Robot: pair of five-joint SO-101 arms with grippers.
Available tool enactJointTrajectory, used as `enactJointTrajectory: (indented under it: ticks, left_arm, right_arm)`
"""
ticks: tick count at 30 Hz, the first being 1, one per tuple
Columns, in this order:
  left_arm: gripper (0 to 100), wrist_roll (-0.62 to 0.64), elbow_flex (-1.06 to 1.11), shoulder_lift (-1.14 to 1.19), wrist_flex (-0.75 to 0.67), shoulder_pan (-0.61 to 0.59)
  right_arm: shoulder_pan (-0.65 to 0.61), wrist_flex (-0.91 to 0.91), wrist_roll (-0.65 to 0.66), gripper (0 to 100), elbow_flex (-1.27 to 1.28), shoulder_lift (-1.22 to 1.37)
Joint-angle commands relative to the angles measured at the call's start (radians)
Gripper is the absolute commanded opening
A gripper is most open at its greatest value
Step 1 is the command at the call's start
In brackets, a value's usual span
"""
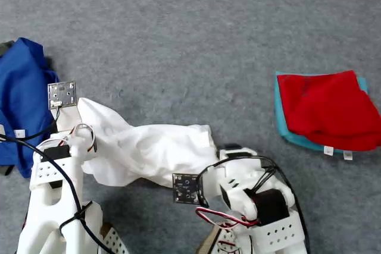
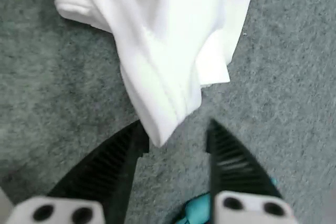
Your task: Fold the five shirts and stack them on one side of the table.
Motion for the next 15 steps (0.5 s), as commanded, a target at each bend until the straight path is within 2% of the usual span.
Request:
enactJointTrajectory:
  ticks: [1, 12, 15]
  left_arm:
    - [2, 0.005, 0.0, 0.002, -0.015, -0.006]
    - [2, 0.002, -0.002, 0.002, -0.018, -0.006]
    - [2, 0.0, -0.002, 0.002, -0.018, -0.006]
  right_arm:
    - [0.027, 0.064, -0.015, 26.3, -0.087, -0.005]
    - [0.019, 0.12, -0.011, 26.7, -0.111, -0.005]
    - [-0.024, 0.123, -0.015, 26.7, -0.114, -0.005]
